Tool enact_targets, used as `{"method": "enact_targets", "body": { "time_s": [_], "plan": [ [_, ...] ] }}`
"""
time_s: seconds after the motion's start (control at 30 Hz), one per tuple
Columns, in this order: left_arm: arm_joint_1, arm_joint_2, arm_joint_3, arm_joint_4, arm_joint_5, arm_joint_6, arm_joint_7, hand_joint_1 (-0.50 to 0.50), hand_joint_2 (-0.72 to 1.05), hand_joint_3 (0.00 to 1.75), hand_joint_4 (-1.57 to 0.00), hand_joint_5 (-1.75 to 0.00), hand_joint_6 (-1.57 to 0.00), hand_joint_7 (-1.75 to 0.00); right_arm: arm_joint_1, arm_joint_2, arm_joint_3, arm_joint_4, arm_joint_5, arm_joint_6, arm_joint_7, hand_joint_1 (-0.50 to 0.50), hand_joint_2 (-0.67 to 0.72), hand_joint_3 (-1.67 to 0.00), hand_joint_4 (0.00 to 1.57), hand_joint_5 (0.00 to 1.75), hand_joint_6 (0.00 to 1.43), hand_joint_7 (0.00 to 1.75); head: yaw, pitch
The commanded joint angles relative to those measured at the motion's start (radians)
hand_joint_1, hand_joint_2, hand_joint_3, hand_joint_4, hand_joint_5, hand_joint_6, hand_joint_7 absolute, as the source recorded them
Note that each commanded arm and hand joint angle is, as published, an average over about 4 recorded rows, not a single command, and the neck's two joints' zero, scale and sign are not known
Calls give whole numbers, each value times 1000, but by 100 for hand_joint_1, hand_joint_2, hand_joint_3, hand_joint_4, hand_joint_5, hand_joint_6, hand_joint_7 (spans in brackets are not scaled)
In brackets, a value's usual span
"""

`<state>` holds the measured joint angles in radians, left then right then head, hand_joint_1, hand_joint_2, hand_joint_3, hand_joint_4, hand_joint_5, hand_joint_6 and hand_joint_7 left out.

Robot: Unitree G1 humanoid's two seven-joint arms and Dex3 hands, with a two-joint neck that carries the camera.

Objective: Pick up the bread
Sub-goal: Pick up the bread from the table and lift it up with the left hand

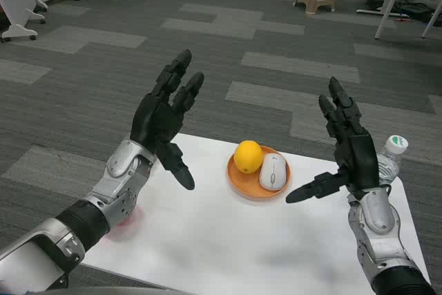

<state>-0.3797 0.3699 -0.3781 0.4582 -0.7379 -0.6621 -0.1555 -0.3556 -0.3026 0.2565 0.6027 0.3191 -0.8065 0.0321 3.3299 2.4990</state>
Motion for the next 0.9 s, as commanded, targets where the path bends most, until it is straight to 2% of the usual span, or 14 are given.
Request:
{"method": "enact_targets", "body": {
  "time_s": [0.03,0.07,0.1,0.27,0.47,0.57,0.63,0.73,0.77,0.9],
  "plan": [
    [36,-66,44,-21,41,35,-12,-48,-55,9,0,0,0,-7,-38,-15,46,-67,9,-11,-23,-35,15,0,0,19,0,0,39,219],
    [37,-65,44,-21,41,35,-12,-48,-55,9,0,0,0,-7,-37,-15,46,-67,9,-10,-24,-35,15,0,0,19,0,0,35,196],
    [39,-65,44,-23,41,36,-12,-48,-55,9,0,0,0,-7,-36,-15,46,-69,9,-10,-24,-36,15,0,0,19,0,0,23,127],
    [51,-63,45,-32,41,36,-12,-49,-55,9,0,0,0,-7,-30,-15,49,-77,9,-11,-24,-38,15,0,0,15,0,0,23,128],
    [59,-59,47,-43,41,36,-12,-48,-55,9,0,0,0,-7,-23,-13,50,-86,9,-11,-24,-34,15,0,0,19,0,0,24,132],
    [61,-58,47,-45,41,36,-12,-49,-55,9,0,0,0,-7,-22,-12,50,-87,9,-11,-24,-36,15,0,0,19,0,0,23,126],
    [61,-56,47,-46,41,36,-12,-48,-55,9,0,0,0,-7,-22,-12,50,-88,9,-11,-24,-36,15,0,0,19,0,0,21,112],
    [63,-54,49,-47,41,35,-12,-48,-55,7,0,0,0,-7,-22,-12,50,-89,9,-11,-24,-34,15,0,0,19,0,0,17,59],
    [64,-54,51,-47,41,35,-12,-48,-55,7,0,0,0,-7,-22,-12,50,-88,9,-11,-24,-35,15,0,0,19,0,0,14,28],
    [65,-55,57,-46,40,34,-12,-48,-55,9,0,0,0,-7,-21,-13,48,-86,9,-10,-24,-38,15,0,0,19,0,0,13,-30]
  ]
}}
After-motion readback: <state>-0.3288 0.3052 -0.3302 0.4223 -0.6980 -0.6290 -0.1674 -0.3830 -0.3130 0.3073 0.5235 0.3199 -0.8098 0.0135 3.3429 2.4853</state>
